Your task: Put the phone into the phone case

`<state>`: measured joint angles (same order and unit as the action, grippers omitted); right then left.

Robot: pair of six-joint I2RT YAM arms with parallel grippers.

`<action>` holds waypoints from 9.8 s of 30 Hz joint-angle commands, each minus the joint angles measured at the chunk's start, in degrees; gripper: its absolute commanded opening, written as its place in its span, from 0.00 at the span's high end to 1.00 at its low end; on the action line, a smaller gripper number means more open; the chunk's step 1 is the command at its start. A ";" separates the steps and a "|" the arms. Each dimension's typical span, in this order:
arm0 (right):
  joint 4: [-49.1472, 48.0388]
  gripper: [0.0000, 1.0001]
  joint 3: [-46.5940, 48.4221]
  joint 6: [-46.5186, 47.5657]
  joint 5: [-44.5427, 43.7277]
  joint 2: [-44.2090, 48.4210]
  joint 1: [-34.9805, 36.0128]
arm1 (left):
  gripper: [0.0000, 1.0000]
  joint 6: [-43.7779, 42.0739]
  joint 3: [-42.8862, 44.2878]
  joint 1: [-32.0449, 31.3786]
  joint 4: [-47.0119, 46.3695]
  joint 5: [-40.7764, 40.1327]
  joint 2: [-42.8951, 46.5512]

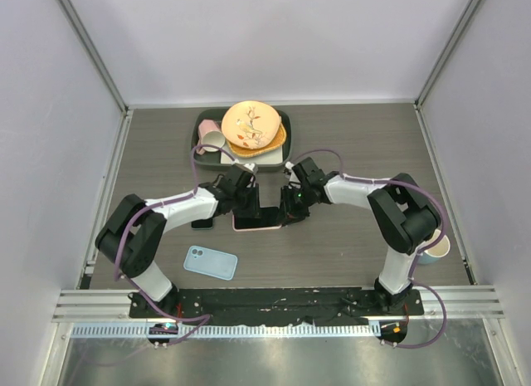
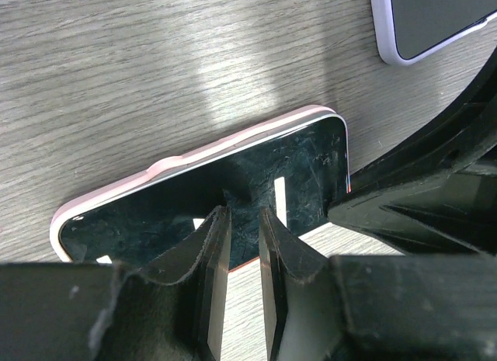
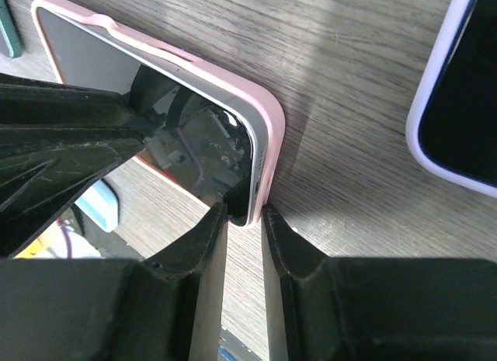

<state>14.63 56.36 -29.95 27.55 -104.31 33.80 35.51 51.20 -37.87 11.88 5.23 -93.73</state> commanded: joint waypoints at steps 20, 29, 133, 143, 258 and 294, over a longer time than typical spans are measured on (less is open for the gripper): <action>4.63 0.99 2.62 8.95 -40.75 -1.34 17.79 | 0.74 -2.20 -1.19 -0.10 6.22 -2.69 -4.35; -7.14 0.68 -1.33 7.37 -19.92 11.75 12.01 | 0.74 -1.67 -1.46 -0.10 5.35 -2.42 -4.97; -17.00 0.48 -14.43 -1.51 -9.80 30.56 -4.61 | 0.32 3.34 -17.71 16.77 -6.08 10.39 21.85; -17.89 0.44 -16.81 -1.95 -8.22 34.26 -6.20 | 0.44 4.57 -18.68 18.62 -14.51 14.81 9.63; 11.82 0.57 2.35 17.74 -46.72 9.74 19.02 | 0.23 4.83 -15.07 20.10 6.49 -6.12 31.68; 4.79 0.48 1.65 16.07 -34.06 17.39 13.84 | 0.36 -0.70 0.57 21.70 -5.28 10.59 0.57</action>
<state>21.87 58.15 -12.84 -8.60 -88.38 48.47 35.46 49.54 -15.33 9.91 13.50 -93.47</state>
